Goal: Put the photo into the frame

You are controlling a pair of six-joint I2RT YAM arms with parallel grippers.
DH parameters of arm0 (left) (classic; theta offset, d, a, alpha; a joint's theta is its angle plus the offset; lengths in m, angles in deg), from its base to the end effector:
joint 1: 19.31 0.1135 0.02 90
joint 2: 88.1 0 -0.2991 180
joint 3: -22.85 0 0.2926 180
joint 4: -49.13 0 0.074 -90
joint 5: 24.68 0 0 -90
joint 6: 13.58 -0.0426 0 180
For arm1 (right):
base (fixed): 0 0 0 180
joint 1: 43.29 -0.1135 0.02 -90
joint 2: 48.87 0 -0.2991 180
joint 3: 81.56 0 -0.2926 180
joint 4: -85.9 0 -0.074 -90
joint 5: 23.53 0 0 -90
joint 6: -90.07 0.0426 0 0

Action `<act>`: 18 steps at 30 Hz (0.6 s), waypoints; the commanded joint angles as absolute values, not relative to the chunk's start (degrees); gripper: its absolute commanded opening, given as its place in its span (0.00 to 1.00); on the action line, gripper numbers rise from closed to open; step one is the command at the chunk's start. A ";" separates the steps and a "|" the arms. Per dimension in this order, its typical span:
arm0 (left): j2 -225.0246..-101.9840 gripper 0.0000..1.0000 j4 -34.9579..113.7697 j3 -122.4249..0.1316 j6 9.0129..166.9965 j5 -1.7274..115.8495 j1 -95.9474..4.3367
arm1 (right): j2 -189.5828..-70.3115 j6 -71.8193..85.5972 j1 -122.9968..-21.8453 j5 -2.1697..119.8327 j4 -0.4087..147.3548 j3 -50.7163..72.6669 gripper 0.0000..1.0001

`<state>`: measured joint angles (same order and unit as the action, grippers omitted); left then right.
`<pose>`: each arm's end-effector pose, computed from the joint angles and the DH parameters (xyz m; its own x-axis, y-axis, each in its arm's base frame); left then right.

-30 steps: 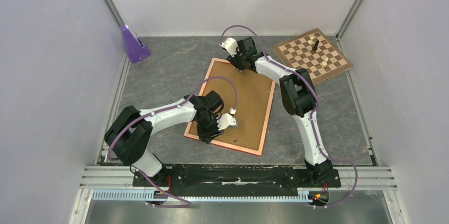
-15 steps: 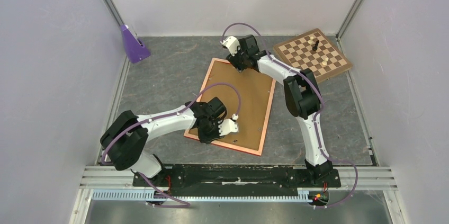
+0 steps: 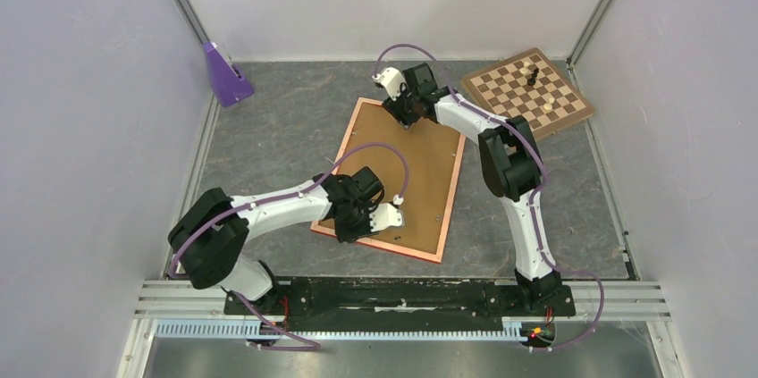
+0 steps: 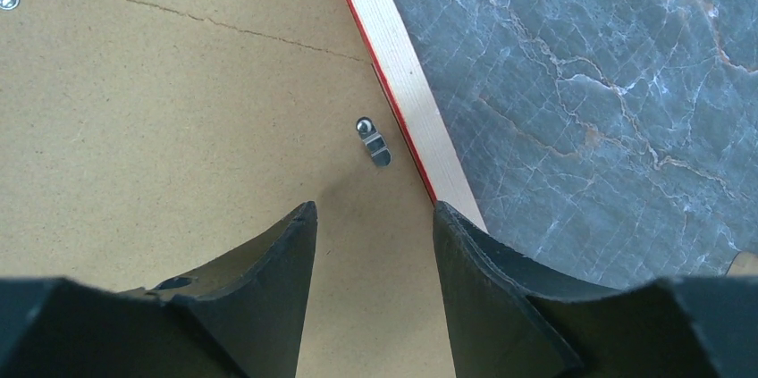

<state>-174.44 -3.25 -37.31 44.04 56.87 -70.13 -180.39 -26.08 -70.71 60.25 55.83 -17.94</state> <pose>0.1762 -0.2261 0.1691 -0.1024 0.9642 -0.2446 0.9947 0.1018 -0.0154 0.5151 0.2724 0.1785 -0.3339 -0.6668 -0.6663 -0.7494 0.6165 -0.2415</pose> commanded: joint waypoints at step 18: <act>-177.34 0.02 -0.45 -33.54 47.74 55.02 -70.90 | -183.15 -29.17 -70.79 64.85 59.05 -22.78 0.54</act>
